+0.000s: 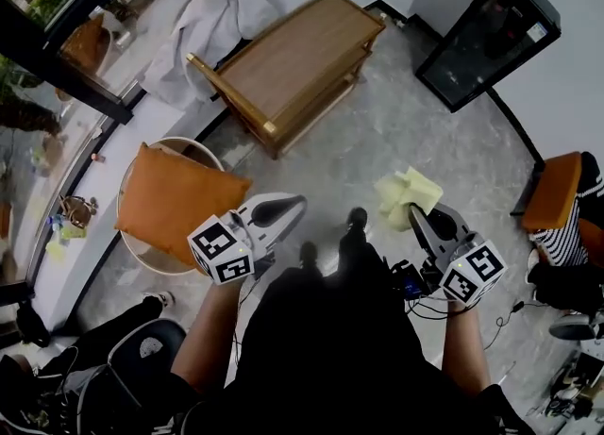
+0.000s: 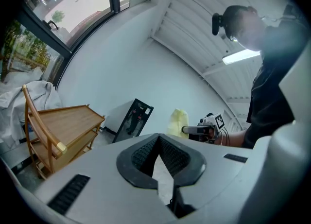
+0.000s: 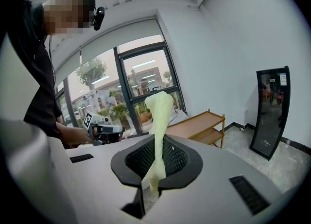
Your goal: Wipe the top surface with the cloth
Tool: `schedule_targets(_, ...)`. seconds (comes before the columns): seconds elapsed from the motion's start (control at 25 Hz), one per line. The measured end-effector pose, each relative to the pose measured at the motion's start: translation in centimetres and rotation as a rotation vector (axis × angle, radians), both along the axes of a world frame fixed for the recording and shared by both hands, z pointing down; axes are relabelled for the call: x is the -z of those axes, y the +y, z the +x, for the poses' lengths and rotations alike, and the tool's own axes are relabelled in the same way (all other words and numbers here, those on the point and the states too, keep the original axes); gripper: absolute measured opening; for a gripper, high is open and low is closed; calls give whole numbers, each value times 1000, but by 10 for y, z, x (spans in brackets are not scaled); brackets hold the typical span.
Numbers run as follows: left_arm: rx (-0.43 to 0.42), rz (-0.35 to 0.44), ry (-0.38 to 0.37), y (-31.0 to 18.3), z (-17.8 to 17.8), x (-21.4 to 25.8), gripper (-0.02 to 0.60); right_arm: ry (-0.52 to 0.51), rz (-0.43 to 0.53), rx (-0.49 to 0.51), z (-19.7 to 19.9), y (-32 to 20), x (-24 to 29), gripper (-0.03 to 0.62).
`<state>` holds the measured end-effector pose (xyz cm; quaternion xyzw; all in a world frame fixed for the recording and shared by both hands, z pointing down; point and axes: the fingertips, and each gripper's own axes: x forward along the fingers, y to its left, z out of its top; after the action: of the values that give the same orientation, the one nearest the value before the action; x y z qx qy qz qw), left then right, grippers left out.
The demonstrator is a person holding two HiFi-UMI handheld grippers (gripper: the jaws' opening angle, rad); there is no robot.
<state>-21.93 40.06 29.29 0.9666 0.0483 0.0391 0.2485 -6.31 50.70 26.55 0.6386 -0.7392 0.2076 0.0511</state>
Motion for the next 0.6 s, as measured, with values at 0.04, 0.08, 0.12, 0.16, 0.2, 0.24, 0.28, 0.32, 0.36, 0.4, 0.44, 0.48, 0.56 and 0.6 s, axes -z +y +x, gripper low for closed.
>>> schedule_targets(0.04,9,1,-5,-7,2,-1,9,-3,-3,5,4,-5,-2,32)
schedule_targets(0.08,20,2,-9,-14,5,-2,9,-5,-4,13,9,-11,-3,32)
schedule_targets(0.12,32,2,-12,-21,9,-2,8,-7,-3,22,14,-18,-4,32)
schedule_targets(0.16,44,1,-16,-29,14,-2,8,-8,-1,32,20,-25,-5,32)
schedule_targets(0.2,54,0,-21,-36,19,-2,8,-10,1,41,27,-31,-5,32)
schedule_targets(0.24,63,1,-27,-42,26,-2,9,-14,5,49,35,-38,-6,32)
schedule_targets(0.28,69,4,-31,-48,35,-1,8,-18,8,55,44,-44,-6,32)
schedule_targets(0.32,73,9,-34,-54,46,1,9,-21,10,57,56,-50,-5,32)
schedule_targets(0.36,76,14,-35,-59,57,3,8,-23,12,58,69,-55,-4,32)
schedule_targets(0.4,81,18,-34,-66,69,5,9,-24,14,59,82,-60,-4,32)
schedule_targets(0.44,88,21,-33,-73,81,8,8,-25,17,60,95,-66,-3,32)
schedule_targets(0.48,97,24,-33,-81,92,11,9,-28,23,62,107,-73,-3,32)
schedule_targets(0.56,117,35,-30,-98,112,20,8,-32,40,73,130,-87,0,32)
schedule_targets(0.6,127,43,-26,-106,123,25,8,-30,48,81,142,-94,3,32)
